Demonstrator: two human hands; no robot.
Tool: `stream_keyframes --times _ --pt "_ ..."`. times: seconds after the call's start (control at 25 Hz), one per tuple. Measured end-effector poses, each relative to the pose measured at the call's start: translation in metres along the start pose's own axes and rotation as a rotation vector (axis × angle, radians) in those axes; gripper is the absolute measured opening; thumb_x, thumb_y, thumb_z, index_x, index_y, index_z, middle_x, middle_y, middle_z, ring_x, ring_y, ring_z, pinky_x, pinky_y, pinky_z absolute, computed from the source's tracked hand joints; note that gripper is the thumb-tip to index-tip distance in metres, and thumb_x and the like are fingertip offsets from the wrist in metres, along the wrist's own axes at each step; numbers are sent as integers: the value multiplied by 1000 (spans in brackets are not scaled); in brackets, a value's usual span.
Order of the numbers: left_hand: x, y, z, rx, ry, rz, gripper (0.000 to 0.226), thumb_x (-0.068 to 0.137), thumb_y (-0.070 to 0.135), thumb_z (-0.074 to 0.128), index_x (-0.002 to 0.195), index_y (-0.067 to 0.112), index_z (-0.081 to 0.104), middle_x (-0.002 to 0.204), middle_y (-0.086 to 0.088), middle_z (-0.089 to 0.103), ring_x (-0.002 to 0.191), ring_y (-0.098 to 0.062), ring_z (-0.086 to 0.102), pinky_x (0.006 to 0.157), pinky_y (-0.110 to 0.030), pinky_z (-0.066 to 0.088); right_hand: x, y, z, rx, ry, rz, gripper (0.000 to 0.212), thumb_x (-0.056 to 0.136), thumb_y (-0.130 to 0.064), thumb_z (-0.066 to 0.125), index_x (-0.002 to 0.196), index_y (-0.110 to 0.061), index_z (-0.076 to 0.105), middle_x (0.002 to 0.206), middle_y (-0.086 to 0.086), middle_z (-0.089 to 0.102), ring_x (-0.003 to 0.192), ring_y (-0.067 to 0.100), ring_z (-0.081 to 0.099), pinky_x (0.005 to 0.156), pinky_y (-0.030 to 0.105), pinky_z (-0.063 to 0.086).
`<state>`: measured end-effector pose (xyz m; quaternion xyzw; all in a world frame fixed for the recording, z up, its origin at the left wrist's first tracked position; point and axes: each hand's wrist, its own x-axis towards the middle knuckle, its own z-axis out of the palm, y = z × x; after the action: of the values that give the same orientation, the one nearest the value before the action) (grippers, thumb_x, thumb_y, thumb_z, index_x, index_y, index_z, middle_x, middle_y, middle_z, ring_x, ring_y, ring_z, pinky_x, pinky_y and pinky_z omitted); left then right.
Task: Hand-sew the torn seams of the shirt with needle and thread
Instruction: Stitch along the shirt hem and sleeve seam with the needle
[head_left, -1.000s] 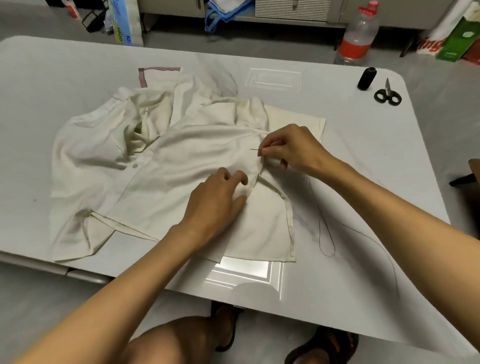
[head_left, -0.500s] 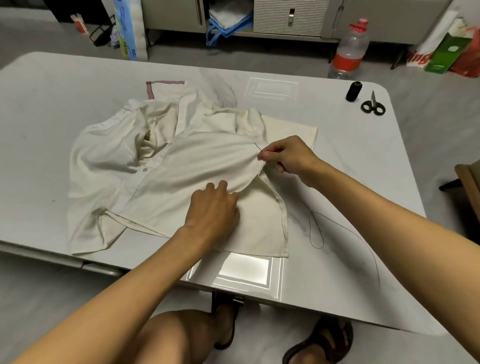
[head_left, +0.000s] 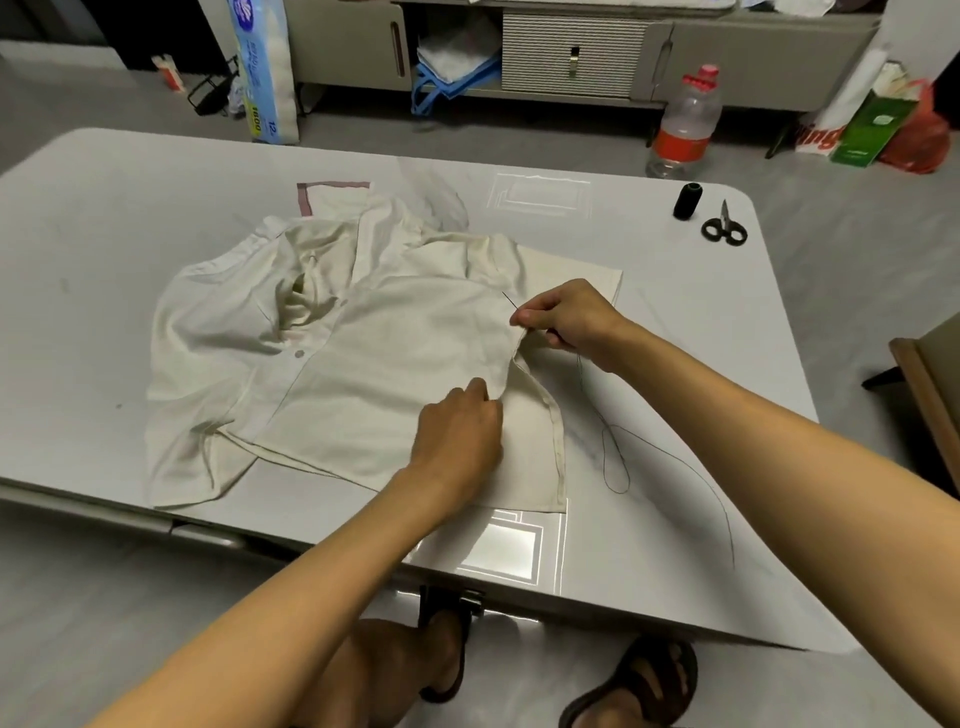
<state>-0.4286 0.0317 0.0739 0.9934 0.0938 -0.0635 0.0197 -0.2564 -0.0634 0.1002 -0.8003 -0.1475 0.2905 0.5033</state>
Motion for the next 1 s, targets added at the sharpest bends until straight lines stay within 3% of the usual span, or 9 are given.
stream_keyframes --times 0.12,0.2,0.28,0.48,0.56,0.68,0.84,0.92,1.0 --pt "15 34 11 -231 9 -194 33 98 28 46 112 4 63 119 -12 50 111 -34 50 78 -39 37 2 2 -10 35 -44 30 11 93 -6 64 94 -2 73 51 -2 57 35 5 37 37 13 34" --pt "25 49 18 -307 27 -259 43 98 43 48 113 6 63 121 -11 50 115 -32 48 90 -41 38 7 9 -20 47 -58 48 10 92 -7 65 91 -5 74 63 1 62 38 5 37 39 13 34" --pt "29 55 22 -343 111 -283 43 97 43 50 120 9 62 123 -10 50 119 -30 46 96 -40 35 11 18 -26 66 -65 59 9 91 -9 66 89 -9 75 75 -1 68 42 7 37 44 13 37" --pt "34 37 20 -409 325 -344 38 94 36 58 118 9 67 117 -12 53 115 -32 48 95 -40 37 16 33 -33 138 -107 62 8 91 -14 68 92 -13 76 80 -7 71 45 6 37 64 19 38" --pt "34 33 20 -362 283 -343 40 94 41 55 119 12 67 121 -12 52 117 -32 46 95 -41 36 13 33 -32 79 -116 24 10 92 -12 66 96 -9 75 80 -4 68 43 5 37 55 15 35" --pt "30 45 27 -222 146 -292 50 96 52 48 133 20 56 141 -17 41 128 -36 37 101 -44 32 8 36 -33 -76 -84 -68 10 91 -10 67 93 -6 75 81 1 71 40 5 39 45 15 35" --pt "23 63 46 -239 -128 -330 89 90 77 34 157 22 14 162 -30 1 149 -48 -1 118 -59 4 12 46 -31 -173 -19 -106 8 89 -15 70 88 -11 77 93 10 75 46 10 42 47 17 38" --pt "17 50 60 -154 -130 -267 94 85 84 13 159 27 1 163 -27 -9 150 -46 -12 119 -60 -5 14 50 -27 -257 33 -118 9 88 -17 71 89 -12 78 87 7 75 47 7 44 49 14 38" --pt "14 17 67 -97 -62 -121 92 82 84 -1 159 35 4 166 -18 -7 152 -39 -9 121 -55 -5 16 56 -24 -365 118 -131 9 89 -17 70 88 -13 78 81 1 73 56 1 52 58 14 42"
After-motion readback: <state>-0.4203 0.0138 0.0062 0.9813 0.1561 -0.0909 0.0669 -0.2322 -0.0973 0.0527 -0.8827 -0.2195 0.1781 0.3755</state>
